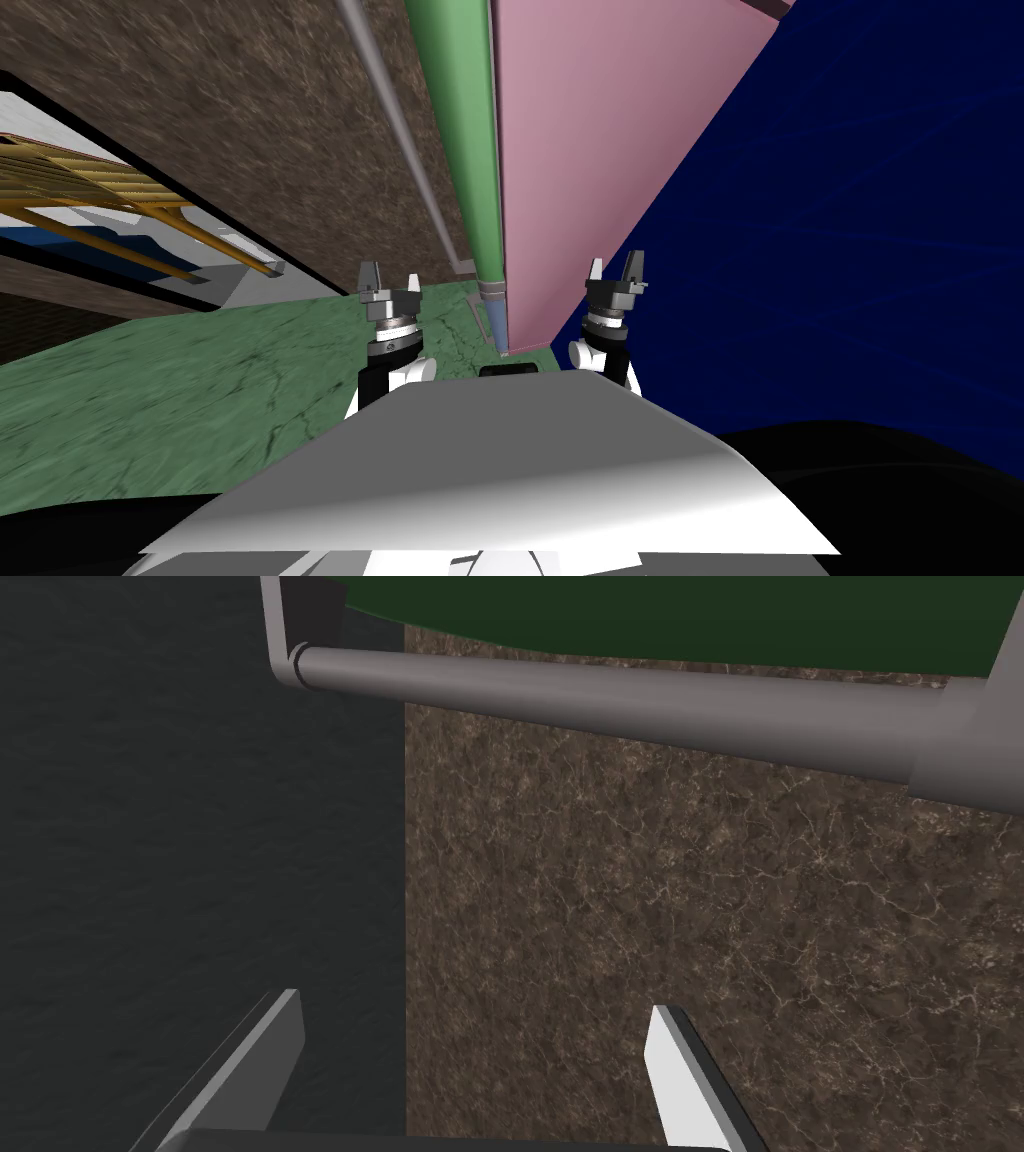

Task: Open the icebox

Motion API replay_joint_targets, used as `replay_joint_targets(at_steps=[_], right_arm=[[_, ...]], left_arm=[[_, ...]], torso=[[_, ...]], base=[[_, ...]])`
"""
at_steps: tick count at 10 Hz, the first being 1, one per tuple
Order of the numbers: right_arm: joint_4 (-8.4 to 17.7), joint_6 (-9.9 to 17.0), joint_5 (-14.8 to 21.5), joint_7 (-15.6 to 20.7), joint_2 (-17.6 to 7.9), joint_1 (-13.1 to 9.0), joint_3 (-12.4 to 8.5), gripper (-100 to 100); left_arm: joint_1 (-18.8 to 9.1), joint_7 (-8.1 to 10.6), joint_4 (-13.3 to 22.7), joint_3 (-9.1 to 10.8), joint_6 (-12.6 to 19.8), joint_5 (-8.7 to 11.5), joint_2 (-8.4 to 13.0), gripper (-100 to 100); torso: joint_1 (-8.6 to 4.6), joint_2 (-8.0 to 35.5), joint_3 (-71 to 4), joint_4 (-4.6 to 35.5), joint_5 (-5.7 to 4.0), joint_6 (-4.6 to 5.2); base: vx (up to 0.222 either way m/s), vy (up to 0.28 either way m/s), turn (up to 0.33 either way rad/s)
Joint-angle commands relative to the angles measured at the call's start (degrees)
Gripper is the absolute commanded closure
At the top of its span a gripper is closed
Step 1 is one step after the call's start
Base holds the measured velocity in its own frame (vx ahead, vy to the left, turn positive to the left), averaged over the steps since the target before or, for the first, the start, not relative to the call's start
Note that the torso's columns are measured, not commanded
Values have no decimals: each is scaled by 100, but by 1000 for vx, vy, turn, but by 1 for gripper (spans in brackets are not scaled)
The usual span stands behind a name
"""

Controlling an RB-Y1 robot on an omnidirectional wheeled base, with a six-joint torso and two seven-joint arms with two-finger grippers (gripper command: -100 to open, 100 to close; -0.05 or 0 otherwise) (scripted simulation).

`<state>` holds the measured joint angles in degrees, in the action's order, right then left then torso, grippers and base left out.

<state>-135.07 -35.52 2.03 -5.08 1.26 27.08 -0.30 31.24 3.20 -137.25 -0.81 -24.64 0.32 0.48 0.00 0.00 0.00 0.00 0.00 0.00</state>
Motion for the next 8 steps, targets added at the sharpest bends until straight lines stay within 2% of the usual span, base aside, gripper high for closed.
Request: replay_joint_targets(at_steps=[1, 8], right_arm=[[0, 0, 0, 0, 0, 0, 0, 0], [-2, 0, 0, 0, 0, 0, 0, 0]], left_arm=[[0, 0, 0, 0, 0, 0, 0, 0], [0, 0, -2, 0, -1, 0, 0, 0]], torso=[[0, 232, -467, 235, 0, 0], [0, 3116, -6227, 3114, 0, 0]], base=[[0, 0, 0], [0, 0, 0]])
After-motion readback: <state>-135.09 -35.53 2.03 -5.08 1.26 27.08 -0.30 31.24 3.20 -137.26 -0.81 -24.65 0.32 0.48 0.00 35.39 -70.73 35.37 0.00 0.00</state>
